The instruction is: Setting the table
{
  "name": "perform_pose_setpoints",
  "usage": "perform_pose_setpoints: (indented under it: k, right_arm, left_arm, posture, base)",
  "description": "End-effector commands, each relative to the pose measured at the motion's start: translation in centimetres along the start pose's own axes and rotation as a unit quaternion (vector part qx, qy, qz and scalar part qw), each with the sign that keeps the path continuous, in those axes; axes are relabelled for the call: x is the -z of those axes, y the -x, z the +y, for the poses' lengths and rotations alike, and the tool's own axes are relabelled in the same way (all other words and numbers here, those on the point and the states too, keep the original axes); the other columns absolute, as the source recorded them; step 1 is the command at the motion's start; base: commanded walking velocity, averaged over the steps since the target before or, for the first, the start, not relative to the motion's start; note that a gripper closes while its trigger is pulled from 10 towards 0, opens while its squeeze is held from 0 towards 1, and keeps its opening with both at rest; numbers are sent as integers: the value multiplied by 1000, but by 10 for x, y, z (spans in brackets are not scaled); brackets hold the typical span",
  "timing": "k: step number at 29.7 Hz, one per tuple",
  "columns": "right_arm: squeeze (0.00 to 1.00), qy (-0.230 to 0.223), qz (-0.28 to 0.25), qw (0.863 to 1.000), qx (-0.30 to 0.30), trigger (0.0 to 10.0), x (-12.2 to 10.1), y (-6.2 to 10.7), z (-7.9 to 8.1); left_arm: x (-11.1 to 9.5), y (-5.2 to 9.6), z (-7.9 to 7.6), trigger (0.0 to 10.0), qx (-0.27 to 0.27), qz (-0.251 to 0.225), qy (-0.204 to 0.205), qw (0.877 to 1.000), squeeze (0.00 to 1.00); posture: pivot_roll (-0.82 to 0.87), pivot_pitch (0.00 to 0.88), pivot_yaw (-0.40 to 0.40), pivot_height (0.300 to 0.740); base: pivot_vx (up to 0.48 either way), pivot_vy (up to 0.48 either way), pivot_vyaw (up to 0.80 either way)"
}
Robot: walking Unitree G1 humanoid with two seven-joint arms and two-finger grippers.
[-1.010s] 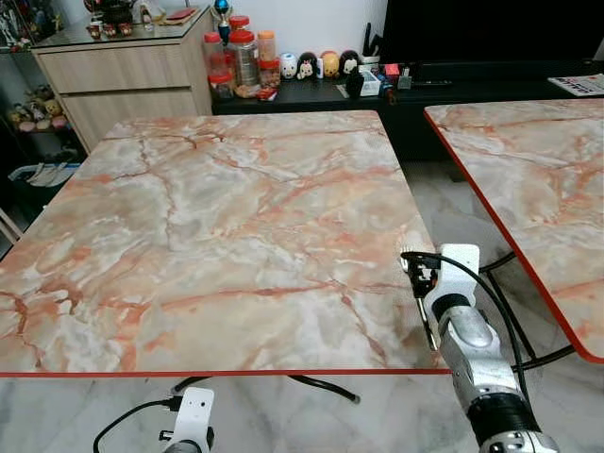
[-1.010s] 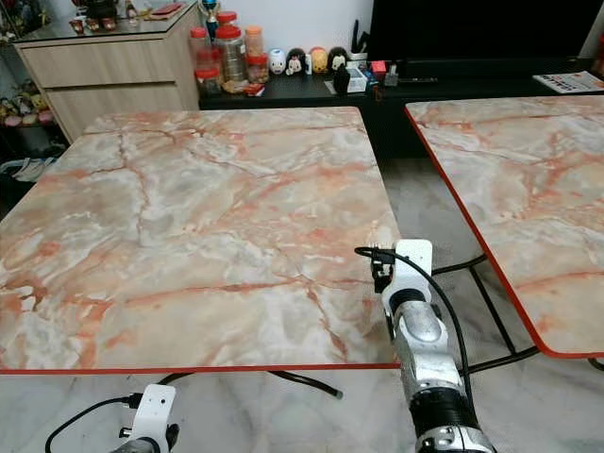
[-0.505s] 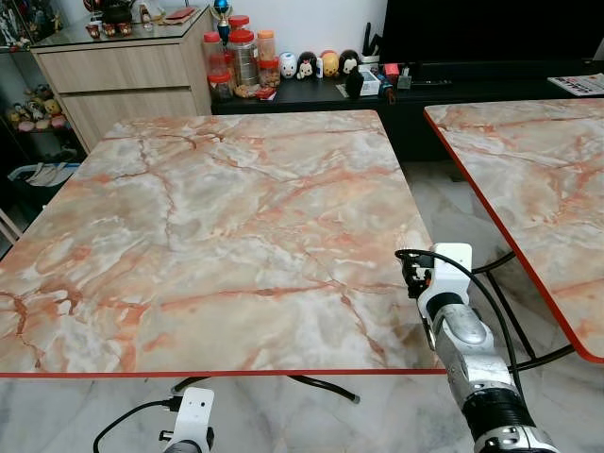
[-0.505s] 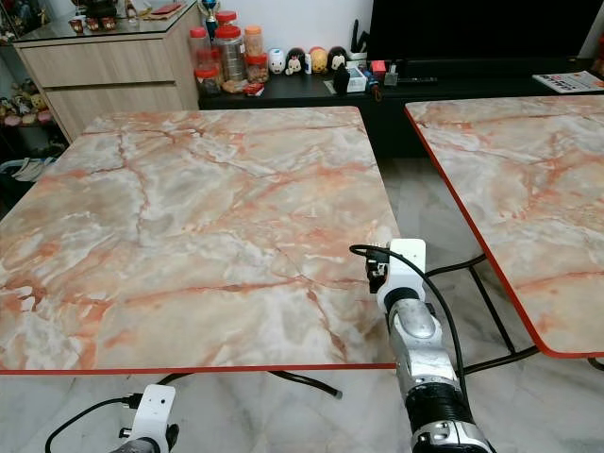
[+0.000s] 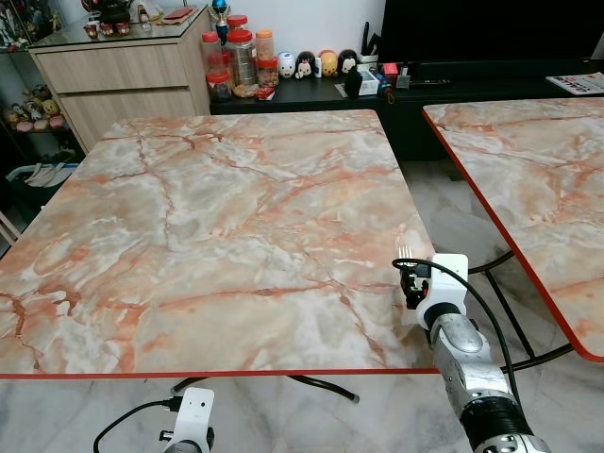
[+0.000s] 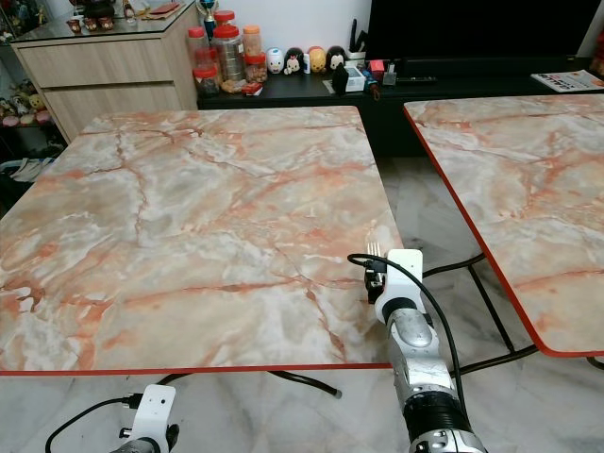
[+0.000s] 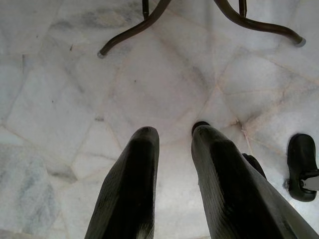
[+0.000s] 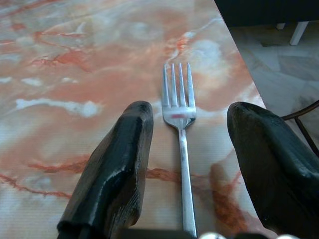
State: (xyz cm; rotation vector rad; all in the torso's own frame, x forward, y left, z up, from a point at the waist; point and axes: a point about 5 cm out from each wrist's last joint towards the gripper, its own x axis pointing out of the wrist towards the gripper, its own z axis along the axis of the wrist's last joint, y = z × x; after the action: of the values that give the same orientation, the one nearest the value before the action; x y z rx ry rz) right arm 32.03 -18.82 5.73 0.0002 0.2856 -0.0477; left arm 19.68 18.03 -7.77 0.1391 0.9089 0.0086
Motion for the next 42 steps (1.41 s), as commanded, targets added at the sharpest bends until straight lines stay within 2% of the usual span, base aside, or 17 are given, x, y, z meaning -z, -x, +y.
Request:
perform_pose_setpoints:
  k: [1, 20, 42]
  right_arm:
    - [0, 0, 3, 1000, -1, 10000, -1, -1, 2]
    - [0, 1, 32, 999, -9, 10000, 13, 1, 6]
    - [0, 1, 36, 999, -14, 10000, 14, 0, 9]
  left_arm:
    - [0, 0, 0, 10000, 2, 3, 3, 1000, 0]
    - [-1, 0, 1, 10000, -1, 2, 5, 1000, 0]
    - [-1, 0, 0, 10000, 4, 3, 7, 1000, 0]
  posture:
    - [-65, 0, 32, 740]
    - [-61, 0, 36, 740]
    - [-60, 0, 36, 740]
  base:
    - [0, 0, 0]
    - [0, 0, 0]
    - [0, 0, 0]
